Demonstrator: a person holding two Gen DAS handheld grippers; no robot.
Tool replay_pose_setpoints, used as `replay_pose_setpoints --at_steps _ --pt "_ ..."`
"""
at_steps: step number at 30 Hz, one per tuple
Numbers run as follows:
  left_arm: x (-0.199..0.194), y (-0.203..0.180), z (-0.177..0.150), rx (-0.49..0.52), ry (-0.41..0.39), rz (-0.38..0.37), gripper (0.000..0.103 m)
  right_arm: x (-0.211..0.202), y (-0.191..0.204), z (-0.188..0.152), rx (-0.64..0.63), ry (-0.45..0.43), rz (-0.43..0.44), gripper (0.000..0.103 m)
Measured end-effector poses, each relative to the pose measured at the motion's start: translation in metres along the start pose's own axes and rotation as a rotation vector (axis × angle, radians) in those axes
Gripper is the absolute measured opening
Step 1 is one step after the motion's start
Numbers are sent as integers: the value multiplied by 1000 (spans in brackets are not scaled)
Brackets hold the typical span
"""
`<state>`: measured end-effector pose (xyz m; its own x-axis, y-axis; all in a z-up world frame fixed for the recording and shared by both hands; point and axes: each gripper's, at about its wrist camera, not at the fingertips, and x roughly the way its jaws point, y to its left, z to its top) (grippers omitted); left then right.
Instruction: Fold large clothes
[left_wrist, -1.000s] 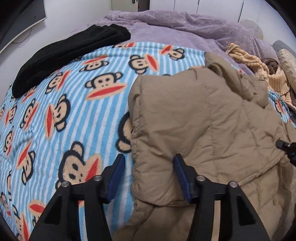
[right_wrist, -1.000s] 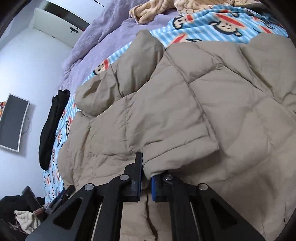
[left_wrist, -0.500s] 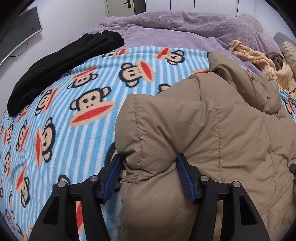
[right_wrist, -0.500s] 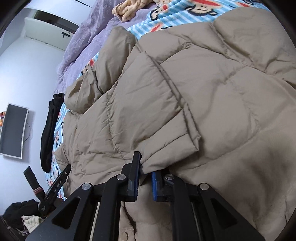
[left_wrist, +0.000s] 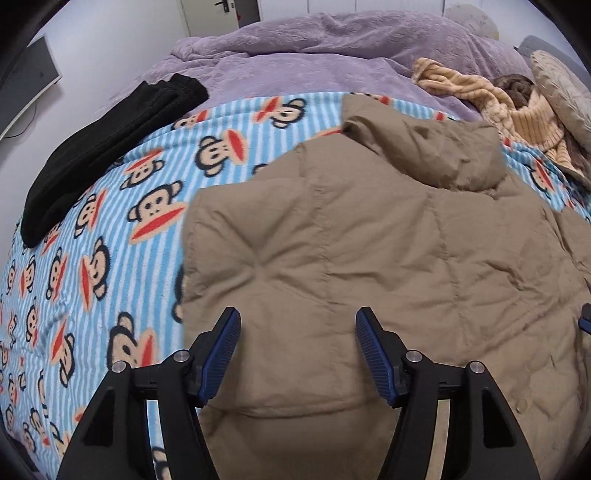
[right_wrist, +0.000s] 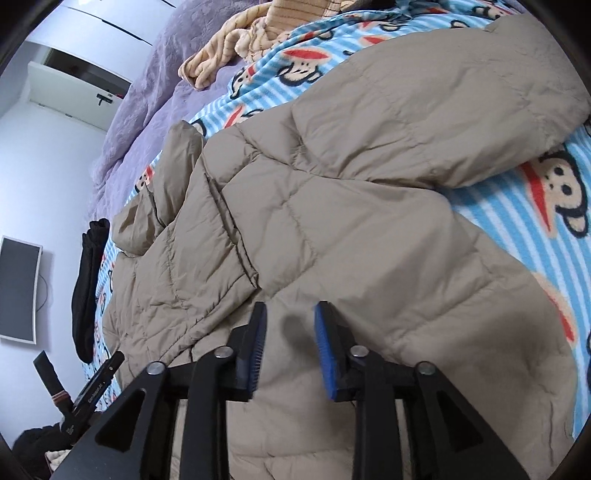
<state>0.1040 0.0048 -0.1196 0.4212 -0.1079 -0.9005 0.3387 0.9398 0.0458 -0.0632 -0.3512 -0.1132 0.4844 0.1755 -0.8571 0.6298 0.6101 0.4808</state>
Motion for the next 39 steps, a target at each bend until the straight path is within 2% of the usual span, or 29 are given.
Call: replay_pose_setpoints --at_steps 2,7,9,11,13,17,18,23,25,26,29,32,36,39 --pt "-7 -25 -6 27 18 -34 66 -11 -11 -1 16 -15 -1 61" --pt "-17 -88 -19 101 43 -80 67 -35 -43 4 44 -33 -10 62" --pt "-22 -109 -22 111 42 -92 102 -42 -57 7 58 -39 -14 64" --pt "-31 -126 -22 116 15 -102 103 -51 -72 10 76 -49 -19 66" --pt "-33 -140 -20 133 21 -106 103 -60 -86 14 86 -60 -24 66" --pt "-33 -164 -14 129 37 -107 103 -77 -114 27 110 -91 -30 77" --pt "-32 -169 -12 126 42 -108 103 -82 -120 31 117 -102 -28 83" --pt "-31 -196 -2 115 57 -135 103 -101 -158 58 184 -169 -18 88" --pt "-29 -207 1 118 62 -144 103 -106 -175 69 223 -185 0 101" --pt "-27 -213 3 121 69 -155 103 -107 -183 76 246 -190 13 103" --pt "-24 -230 3 143 93 -187 103 -108 -205 93 306 -183 59 103" --pt "-24 -245 0 164 95 -193 103 -107 -221 110 348 -180 98 103" --pt "-25 -257 -1 167 95 -194 103 -101 -237 130 406 -195 196 103" --pt "-25 -260 3 157 87 -188 103 -100 -243 147 422 -218 227 103"
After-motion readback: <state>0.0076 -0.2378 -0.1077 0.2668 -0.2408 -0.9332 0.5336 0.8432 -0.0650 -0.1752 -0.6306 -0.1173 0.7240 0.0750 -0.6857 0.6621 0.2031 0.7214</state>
